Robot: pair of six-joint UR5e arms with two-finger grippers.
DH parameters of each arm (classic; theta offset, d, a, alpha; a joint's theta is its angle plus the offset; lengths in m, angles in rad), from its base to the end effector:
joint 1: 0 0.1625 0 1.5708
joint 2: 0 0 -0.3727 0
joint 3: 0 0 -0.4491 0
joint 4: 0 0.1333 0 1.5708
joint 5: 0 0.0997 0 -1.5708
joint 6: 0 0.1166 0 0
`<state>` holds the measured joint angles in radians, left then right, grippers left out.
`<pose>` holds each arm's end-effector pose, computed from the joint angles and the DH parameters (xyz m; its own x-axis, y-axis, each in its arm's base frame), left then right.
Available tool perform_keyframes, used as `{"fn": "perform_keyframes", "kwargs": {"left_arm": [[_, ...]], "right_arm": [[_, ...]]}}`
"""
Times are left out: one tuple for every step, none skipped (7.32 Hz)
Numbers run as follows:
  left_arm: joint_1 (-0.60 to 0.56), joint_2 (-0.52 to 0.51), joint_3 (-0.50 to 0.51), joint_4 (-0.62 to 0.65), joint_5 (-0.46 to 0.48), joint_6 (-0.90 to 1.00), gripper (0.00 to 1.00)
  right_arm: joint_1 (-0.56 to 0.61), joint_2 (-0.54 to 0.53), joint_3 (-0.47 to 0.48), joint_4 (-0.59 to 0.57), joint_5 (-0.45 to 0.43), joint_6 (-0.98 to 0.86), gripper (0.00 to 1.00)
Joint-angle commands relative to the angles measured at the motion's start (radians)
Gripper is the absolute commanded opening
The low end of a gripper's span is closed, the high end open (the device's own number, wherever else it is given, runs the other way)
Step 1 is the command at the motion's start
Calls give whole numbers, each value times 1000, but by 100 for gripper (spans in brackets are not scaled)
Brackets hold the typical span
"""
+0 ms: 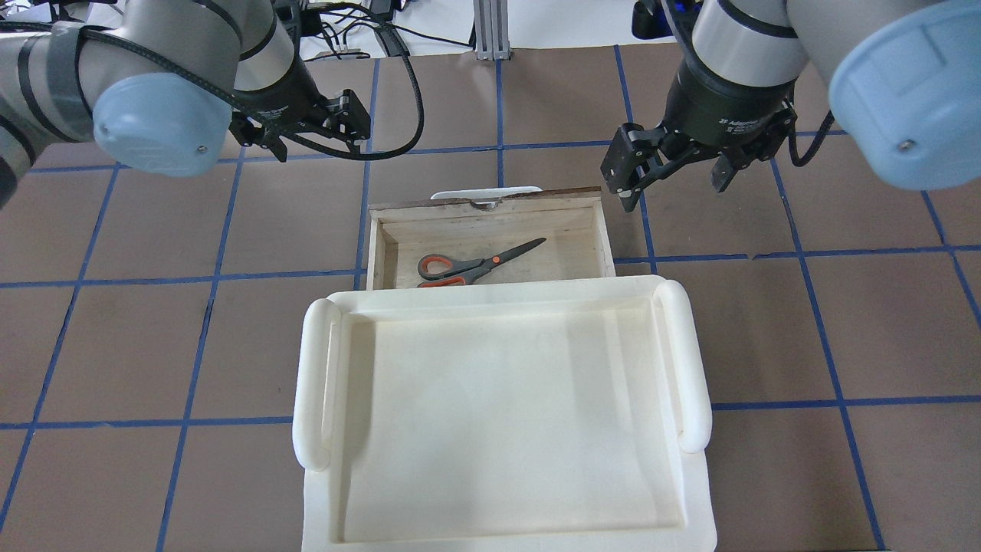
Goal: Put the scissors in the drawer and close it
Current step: 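Move the left gripper over the drawer's white handle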
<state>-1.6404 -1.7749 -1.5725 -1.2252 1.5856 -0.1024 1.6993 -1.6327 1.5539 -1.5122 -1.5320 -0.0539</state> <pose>-0.1751 -0.6195 0.3341 -0.9994 -0.0339 -0.0003 -0.0335 0.9896 -0.1401 0.2042 -0.5047 0.4554 -0.9826 -0.1821 -0.0376 -0.1813 0.9832 -0.0223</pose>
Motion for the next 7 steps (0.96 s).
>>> {"fn": "perform_keyframes", "kwargs": {"left_arm": [[-51,-79,18,65,5,-78,100],[-67,-112,28,82,7,-127,100],[-79,-147,37,116,5,-193,100],[-100,-185,39,163,5,-194,100],[-111,-219,40,174,7,-192,100],[-119,-257,43,194,5,-191,100],[-131,-288,55,200,5,-192,100]], "right_arm": [[2,-15,5,-10,-35,113,100],[2,-12,6,-26,-74,117,100],[2,-4,6,-81,-77,117,100],[2,-4,9,-88,-76,112,100],[2,-4,9,-91,-71,102,100],[0,0,9,-109,-62,100,100],[0,7,9,-134,-60,100,100]]}}
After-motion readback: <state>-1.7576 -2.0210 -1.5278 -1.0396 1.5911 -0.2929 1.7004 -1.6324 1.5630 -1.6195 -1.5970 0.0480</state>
